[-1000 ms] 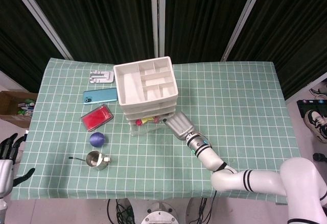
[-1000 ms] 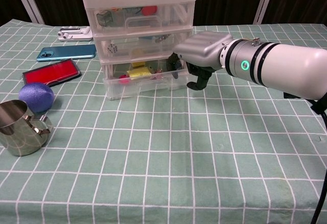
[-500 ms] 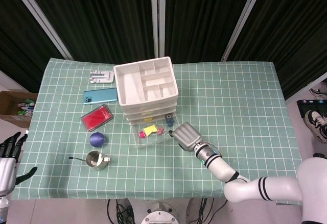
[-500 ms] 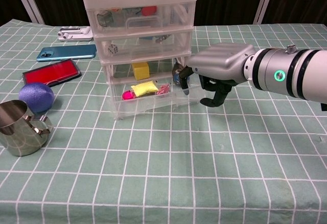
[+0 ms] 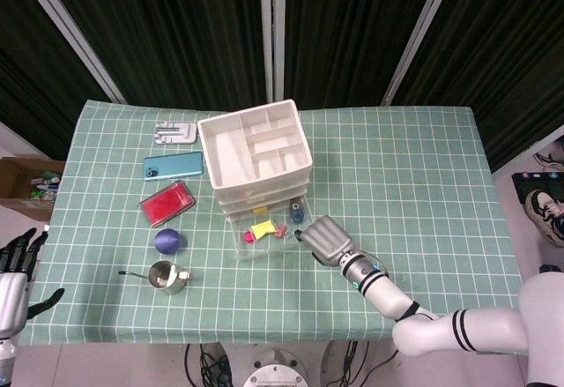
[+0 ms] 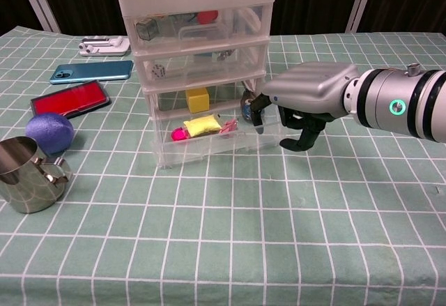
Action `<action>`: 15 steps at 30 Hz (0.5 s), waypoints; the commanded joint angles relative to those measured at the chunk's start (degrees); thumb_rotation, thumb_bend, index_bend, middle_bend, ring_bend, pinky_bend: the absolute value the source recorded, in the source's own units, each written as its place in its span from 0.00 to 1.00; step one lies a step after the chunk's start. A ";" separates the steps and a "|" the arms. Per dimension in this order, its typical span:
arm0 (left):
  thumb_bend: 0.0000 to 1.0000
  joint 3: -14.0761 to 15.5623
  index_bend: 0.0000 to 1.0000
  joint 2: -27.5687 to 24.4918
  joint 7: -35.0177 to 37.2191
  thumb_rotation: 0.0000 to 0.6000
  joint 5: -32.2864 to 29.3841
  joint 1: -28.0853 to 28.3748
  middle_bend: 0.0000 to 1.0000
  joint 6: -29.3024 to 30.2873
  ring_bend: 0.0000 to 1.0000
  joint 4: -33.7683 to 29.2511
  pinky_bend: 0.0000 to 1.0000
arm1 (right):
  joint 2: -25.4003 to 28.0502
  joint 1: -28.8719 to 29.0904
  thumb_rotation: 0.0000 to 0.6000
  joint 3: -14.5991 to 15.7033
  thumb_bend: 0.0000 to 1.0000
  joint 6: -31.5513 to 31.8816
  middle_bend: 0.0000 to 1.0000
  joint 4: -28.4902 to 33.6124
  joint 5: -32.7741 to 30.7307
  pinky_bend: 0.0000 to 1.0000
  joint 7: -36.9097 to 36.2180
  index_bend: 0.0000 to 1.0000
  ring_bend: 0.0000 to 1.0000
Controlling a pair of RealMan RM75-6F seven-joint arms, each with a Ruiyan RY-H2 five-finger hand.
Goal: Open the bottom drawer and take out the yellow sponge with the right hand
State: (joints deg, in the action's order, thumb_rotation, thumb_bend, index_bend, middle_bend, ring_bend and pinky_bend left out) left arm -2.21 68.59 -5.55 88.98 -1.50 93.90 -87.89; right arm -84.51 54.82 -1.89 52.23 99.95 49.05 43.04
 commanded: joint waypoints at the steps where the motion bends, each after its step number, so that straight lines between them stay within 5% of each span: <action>1: 0.00 -0.03 0.14 -0.04 0.13 1.00 -0.05 -0.03 0.08 0.07 0.11 0.09 0.19 | 1.01 -0.09 1.00 0.24 0.32 1.74 0.91 1.23 1.74 0.96 0.85 0.16 0.89; 9: 0.00 -0.11 0.14 0.05 0.39 1.00 -0.17 0.07 0.08 -0.03 0.11 0.40 0.19 | 5.83 2.97 1.00 -3.22 0.21 4.61 0.91 6.42 7.47 0.96 5.40 0.10 0.89; 15: 0.00 0.04 0.14 0.22 0.31 1.00 -0.33 -0.18 0.08 0.14 0.11 0.14 0.19 | 2.41 9.60 1.00 -6.09 0.16 -2.69 0.93 -1.97 10.88 0.99 5.76 0.33 0.91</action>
State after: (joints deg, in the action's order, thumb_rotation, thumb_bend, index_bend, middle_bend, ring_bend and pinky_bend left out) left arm -2.19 68.78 -5.22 88.69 -1.64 94.03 -87.73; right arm -80.32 62.07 -6.55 52.73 101.72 58.21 48.84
